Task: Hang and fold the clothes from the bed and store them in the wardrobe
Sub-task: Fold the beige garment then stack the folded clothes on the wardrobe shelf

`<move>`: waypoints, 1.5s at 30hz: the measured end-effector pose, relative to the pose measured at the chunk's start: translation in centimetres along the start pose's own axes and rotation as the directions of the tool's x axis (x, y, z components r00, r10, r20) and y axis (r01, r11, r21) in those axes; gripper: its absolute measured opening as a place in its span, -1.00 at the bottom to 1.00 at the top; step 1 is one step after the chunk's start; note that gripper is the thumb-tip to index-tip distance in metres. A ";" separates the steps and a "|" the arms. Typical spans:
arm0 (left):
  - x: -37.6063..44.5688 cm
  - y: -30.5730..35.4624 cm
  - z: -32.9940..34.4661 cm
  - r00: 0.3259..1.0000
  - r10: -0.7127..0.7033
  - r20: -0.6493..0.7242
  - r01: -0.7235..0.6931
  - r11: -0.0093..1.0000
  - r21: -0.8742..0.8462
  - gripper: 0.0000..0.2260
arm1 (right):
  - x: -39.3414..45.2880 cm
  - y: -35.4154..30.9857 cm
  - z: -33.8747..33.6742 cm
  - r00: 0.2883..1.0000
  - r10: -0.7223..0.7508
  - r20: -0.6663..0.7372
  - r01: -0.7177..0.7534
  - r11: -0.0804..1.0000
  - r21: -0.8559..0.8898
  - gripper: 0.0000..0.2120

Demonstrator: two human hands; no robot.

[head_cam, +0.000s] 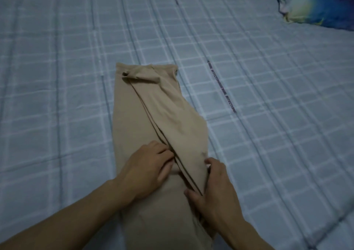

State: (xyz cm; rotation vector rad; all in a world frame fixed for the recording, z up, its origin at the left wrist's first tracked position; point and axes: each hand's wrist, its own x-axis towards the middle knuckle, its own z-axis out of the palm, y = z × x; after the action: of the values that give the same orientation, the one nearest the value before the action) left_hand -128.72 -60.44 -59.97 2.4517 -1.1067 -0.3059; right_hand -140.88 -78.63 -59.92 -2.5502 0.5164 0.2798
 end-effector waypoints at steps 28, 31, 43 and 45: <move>-4.6 4.6 1.7 0.965 -0.228 -0.130 0.253 0.938 0.235 -0.60 | -6.2 1.2 -2.4 0.934 -0.309 -0.178 0.308 0.951 -0.036 -0.63; -5.6 4.2 3.4 0.952 -0.300 -0.060 0.305 0.915 0.265 -0.44 | -1.5 0.2 -1.6 0.912 -0.401 -0.083 0.386 0.911 -0.147 -0.50; -9.1 3.8 3.1 0.996 -0.086 -0.038 0.093 0.960 0.263 -0.48 | 0.8 0.7 1.5 0.874 -0.459 0.158 0.481 0.863 -0.154 -0.37; -11.3 3.9 2.5 0.990 0.130 -0.050 -0.118 0.975 0.188 -0.68 | -1.6 1.0 0.3 0.820 -0.561 0.112 0.571 0.815 -0.102 -0.49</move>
State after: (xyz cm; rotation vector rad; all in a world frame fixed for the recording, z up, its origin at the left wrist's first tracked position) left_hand -139.62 -55.00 -60.04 2.5179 -1.3072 -0.0913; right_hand -142.73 -78.75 -60.14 -2.6662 -0.3179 0.1919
